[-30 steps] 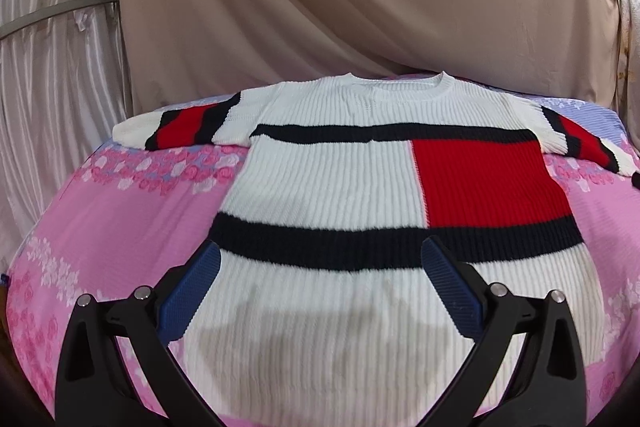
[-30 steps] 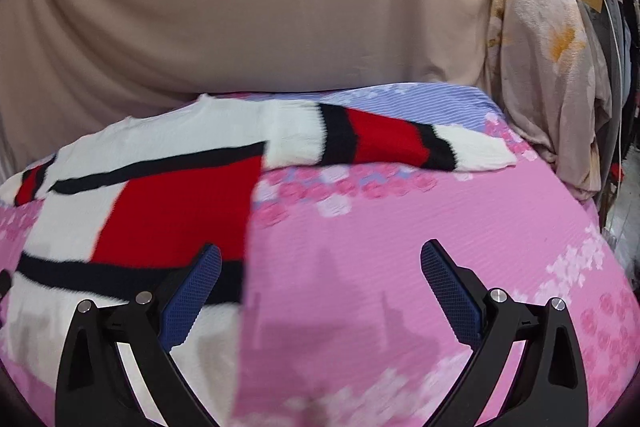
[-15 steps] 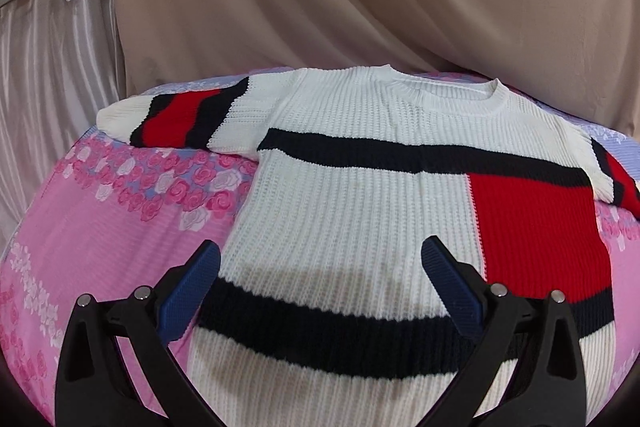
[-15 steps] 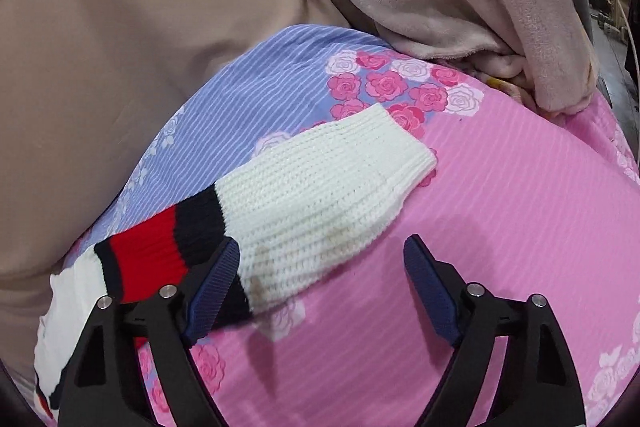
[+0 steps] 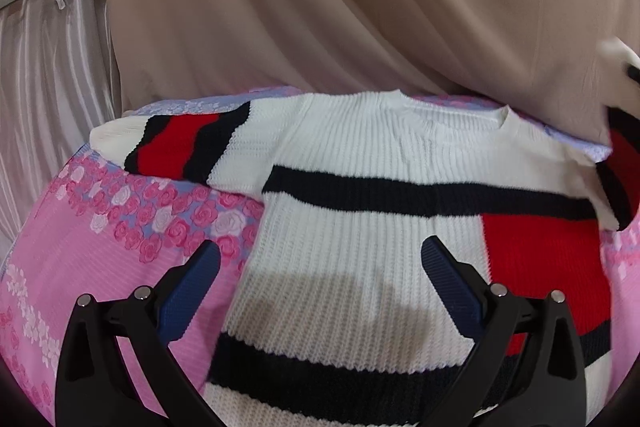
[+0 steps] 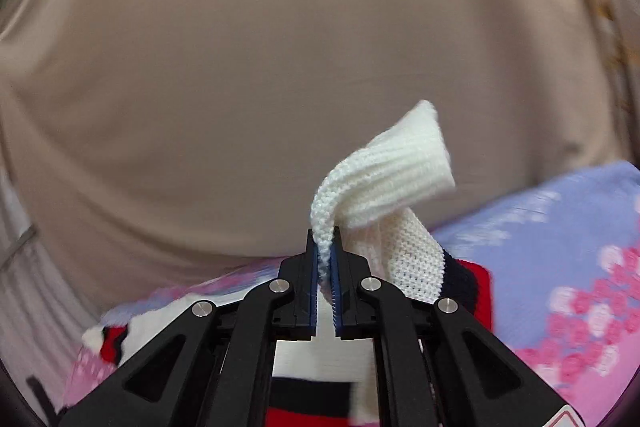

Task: Fold small clothes
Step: 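Grasp the cuff of the striped sleeve with the right gripper, then fold the sleeve across the sweater body with the right gripper while the left gripper grasps the hem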

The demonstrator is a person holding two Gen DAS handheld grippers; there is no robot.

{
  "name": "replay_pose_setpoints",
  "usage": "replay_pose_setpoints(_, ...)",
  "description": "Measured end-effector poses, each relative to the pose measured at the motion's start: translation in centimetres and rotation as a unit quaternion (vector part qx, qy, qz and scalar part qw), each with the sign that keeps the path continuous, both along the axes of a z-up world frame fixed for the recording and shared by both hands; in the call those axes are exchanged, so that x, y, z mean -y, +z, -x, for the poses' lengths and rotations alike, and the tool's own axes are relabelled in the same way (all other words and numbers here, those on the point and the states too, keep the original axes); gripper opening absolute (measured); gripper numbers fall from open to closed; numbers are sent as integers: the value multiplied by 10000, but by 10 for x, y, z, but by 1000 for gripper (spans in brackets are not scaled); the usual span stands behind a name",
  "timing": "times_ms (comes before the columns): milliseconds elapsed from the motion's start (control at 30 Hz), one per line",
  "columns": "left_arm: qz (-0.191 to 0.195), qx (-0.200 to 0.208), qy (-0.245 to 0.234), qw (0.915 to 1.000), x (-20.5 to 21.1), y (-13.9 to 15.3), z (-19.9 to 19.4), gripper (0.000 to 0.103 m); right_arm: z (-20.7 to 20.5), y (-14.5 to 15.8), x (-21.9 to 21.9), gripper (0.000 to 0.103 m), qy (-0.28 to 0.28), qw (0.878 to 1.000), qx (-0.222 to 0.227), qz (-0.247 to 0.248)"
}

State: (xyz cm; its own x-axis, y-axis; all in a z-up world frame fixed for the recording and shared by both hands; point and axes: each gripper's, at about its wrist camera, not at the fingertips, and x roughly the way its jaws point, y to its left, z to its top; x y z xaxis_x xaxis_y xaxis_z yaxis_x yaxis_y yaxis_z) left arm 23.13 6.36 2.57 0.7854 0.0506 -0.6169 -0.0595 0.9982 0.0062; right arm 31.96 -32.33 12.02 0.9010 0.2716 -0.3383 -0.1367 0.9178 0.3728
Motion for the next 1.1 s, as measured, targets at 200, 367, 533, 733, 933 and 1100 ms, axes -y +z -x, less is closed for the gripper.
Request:
replay_pose_setpoints(200,746,-195,-191,9968,-10,9,-37,98,-59,-78,-190,51,1638,9805,-644,877)
replay_pose_setpoints(367,988,-638,-295,9926,-14,-17,-86,98,-42,-112,-164,51,1213,9851,-1053,614)
replay_pose_setpoints(533,947,-1113,-92,9892,-16,-51,-128,98,21,-105,-69,69,-167,9952,-850,446)
replay_pose_setpoints(733,1353,-1189,-90,9836,-13,-57,-150,92,17,-118,-14,75,-910,9829,-1416,747)
replay_pose_setpoints(933,1246,-1018,-115,9869,-3,-37,-166,9,-38,-138,-18,21,-483,9760,-1964,808)
replay_pose_setpoints(1100,1243,-98,-252,9919,-3,16,-147,9,-5,-79,-6,10,-445,9964,-717,97)
